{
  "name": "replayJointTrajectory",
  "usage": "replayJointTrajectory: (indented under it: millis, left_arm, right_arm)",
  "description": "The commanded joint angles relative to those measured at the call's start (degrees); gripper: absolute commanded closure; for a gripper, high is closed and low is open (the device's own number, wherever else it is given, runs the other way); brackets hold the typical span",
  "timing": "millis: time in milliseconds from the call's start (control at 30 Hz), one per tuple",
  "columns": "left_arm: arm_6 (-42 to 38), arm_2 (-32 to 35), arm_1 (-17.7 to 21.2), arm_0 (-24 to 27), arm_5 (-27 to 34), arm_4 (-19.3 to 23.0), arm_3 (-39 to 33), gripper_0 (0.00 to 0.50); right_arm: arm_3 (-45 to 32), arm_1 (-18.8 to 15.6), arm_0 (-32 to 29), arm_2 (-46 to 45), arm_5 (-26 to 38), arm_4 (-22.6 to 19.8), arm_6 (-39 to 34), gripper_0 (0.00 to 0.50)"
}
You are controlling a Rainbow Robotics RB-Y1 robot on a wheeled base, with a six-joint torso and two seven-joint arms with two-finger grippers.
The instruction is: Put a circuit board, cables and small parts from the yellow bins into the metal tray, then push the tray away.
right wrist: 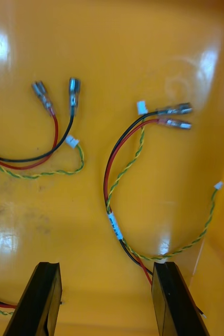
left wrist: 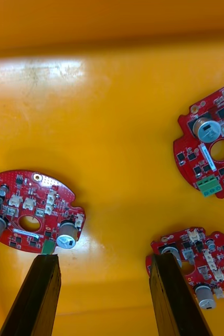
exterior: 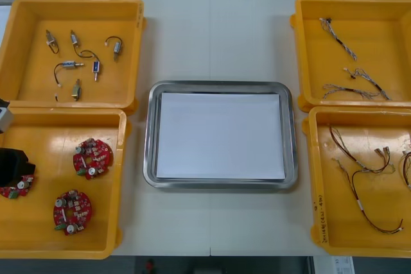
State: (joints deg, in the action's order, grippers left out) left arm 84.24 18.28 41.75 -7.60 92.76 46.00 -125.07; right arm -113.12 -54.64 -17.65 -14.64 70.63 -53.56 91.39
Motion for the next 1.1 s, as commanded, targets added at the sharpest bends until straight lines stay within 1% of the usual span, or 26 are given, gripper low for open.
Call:
replayJointTrajectory:
  millis: [33, 367, 533, 733, 833, 967, 1100]
  left_arm:
    - [-7.9, 0.3, 2.3, -3.2, -1.7, 0.7, -0.3, 0.000]
    - [-8.7, 0.0, 2.3, -6.9, -7.1, 1.3, 1.8, 0.000]
    - [-8.3, -2.0, 2.3, -6.9, -9.3, 0.8, 3.3, 0.000]
    - [-7.2, -4.3, 2.3, -6.9, -13.7, 0.8, 6.2, 0.000]
    - [-6.1, -5.1, 2.3, -6.9, -14.7, 0.3, 6.8, 0.000]
    - [-1.6, -5.2, 2.5, -7.0, -14.6, 0.4, 6.9, 0.000]
    - [1.2, -5.2, 3.2, -7.0, -14.7, 0.3, 7.3, 0.000]
  right_arm:
    - [1.8, -2.5, -0.7, 3.0, -1.2, -0.8, 2.7, 0.000]
    - [5.5, -3.9, 0.1, 6.5, -6.6, -1.5, 4.8, 0.000]
    - [6.9, -4.7, 0.3, 7.7, -9.1, -1.6, 6.2, 0.000]
    - [9.4, -4.7, 1.9, 9.7, -11.2, -2.3, 7.3, 0.000]
    - [10.5, -4.7, 2.8, 10.5, -12.1, -2.5, 7.7, 0.000]
    - [12.0, -4.7, 3.9, 11.2, -12.1, -2.8, 8.3, 0.000]
    - [12.9, -4.7, 4.9, 12.1, -12.4, -3.3, 8.3, 0.000]
